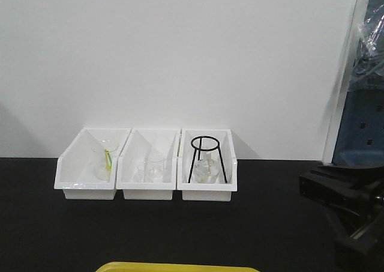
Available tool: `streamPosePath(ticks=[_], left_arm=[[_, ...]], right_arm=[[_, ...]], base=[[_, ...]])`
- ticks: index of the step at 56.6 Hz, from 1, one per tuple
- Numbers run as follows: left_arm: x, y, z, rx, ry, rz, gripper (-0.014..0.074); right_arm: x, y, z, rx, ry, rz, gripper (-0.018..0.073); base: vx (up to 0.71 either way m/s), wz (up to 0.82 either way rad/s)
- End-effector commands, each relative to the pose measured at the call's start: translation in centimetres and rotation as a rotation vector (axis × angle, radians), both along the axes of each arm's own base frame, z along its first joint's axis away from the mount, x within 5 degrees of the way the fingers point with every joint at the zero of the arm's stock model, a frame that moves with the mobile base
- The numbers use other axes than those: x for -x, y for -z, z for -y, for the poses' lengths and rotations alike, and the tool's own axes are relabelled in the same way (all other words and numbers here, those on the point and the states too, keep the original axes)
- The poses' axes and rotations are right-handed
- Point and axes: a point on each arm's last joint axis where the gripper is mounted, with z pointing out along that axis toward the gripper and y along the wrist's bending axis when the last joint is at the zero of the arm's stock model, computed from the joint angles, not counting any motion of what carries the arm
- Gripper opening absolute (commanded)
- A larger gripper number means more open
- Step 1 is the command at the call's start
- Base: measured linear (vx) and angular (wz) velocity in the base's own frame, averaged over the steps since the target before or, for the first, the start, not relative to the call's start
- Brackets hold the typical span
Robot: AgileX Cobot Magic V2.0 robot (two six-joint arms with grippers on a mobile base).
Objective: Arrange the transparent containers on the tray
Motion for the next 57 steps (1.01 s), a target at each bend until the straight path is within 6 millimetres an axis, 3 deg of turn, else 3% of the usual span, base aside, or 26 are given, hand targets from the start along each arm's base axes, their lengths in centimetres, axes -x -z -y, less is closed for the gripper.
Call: streamPosePath(ticks=[1, 24, 35, 45, 57], left_arm=[[-0.1, 0.3, 0.0, 0.016, 0.002, 0.062, -0.0006], [-0.1, 0.3, 0.0, 0.016, 0.002, 0.062, -0.0006], [-0.1, 0.3, 0.0, 0.016, 0.002, 0.062, -0.0006], [-0.1, 0.3, 0.0, 0.016, 0.002, 0.062, -0.0006], [-0.1, 0.3, 0.0, 0.016, 0.002, 0.062, -0.0006]], right_arm=[[0.1, -1.8, 0.3, -0.054, 0.025, 0.100, 0.0062], [0.2, -1.8, 0.4, -0.032, 0.024, 0.108, 0.0062], [2.2, -1.7, 3.9, 0.021, 0.198, 0.153, 0.0007], [6.0, 2.9, 7.8, 0.014, 0.468, 0.246, -0.0014], [9.4, 12.0, 9.1, 0.054, 0.620, 0.368, -0.0013]], base=[[0.00, 0.00], [0.00, 0.00], [0.00, 0.00], [0.00, 0.00], [0.00, 0.00]])
